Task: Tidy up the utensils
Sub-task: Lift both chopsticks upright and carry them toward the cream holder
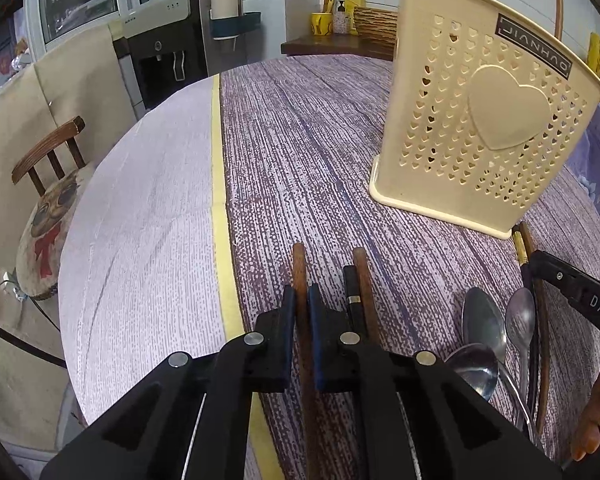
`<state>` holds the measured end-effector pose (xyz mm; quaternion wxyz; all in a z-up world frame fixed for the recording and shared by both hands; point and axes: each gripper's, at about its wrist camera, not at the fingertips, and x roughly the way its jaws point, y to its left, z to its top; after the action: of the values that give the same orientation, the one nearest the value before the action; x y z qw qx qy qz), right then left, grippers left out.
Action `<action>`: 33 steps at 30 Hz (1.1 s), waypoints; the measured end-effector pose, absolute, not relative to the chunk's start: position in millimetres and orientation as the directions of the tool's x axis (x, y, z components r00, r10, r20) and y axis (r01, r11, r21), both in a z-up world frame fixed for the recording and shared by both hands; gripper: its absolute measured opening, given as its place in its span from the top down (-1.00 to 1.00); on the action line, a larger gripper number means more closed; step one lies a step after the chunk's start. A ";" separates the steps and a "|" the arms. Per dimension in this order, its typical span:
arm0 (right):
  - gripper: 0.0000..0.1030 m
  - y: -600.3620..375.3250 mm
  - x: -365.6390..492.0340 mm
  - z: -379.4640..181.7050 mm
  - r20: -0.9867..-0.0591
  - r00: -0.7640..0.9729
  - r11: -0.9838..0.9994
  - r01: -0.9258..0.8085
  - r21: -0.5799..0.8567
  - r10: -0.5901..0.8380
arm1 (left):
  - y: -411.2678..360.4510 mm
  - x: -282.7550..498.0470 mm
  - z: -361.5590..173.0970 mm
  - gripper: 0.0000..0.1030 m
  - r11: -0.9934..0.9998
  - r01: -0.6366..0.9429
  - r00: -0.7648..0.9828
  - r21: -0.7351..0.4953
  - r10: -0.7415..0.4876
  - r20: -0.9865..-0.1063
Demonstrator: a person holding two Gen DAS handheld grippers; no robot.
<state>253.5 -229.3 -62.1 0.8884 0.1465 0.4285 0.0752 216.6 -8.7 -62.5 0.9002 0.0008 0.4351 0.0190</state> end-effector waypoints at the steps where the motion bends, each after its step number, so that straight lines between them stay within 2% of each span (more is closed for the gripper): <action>1: 0.81 -232.1 254.9 -62.1 -0.735 0.622 0.941 -0.008 0.340 0.271 | -9.1 217.3 -62.3 0.85 0.999 -0.033 0.621 0.017 0.034 -0.783; 8: 0.82 -246.0 251.1 -46.9 -0.675 0.675 0.921 -0.018 0.388 0.298 | -6.1 221.3 -55.9 0.85 0.999 -0.028 0.642 -0.033 -0.007 -0.767; 13: 0.83 -260.0 245.7 -24.9 -0.614 0.724 0.911 -0.049 0.410 0.315 | -2.4 216.8 -35.3 0.85 0.997 -0.019 0.690 -0.074 -0.040 -0.723; 20: 0.85 -277.3 225.5 18.9 -0.506 0.782 0.885 -0.123 0.449 0.365 | 7.5 199.1 4.7 0.85 0.993 -0.007 0.764 -0.120 -0.072 -0.641; 29: 0.85 -288.0 179.1 76.9 -0.367 0.838 0.882 -0.250 0.398 0.404 | 15.6 163.0 56.5 0.85 0.988 0.022 0.853 -0.155 -0.100 -0.513; 33: 0.85 -286.4 165.8 90.5 -0.337 0.843 0.883 -0.291 0.369 0.419 | 17.4 148.7 72.4 0.85 0.988 0.038 0.879 -0.152 -0.105 -0.464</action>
<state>165.8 -286.4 90.5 0.9476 0.1535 0.2083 0.1875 148.7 17.4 72.4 0.9669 -0.0692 0.2427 -0.0368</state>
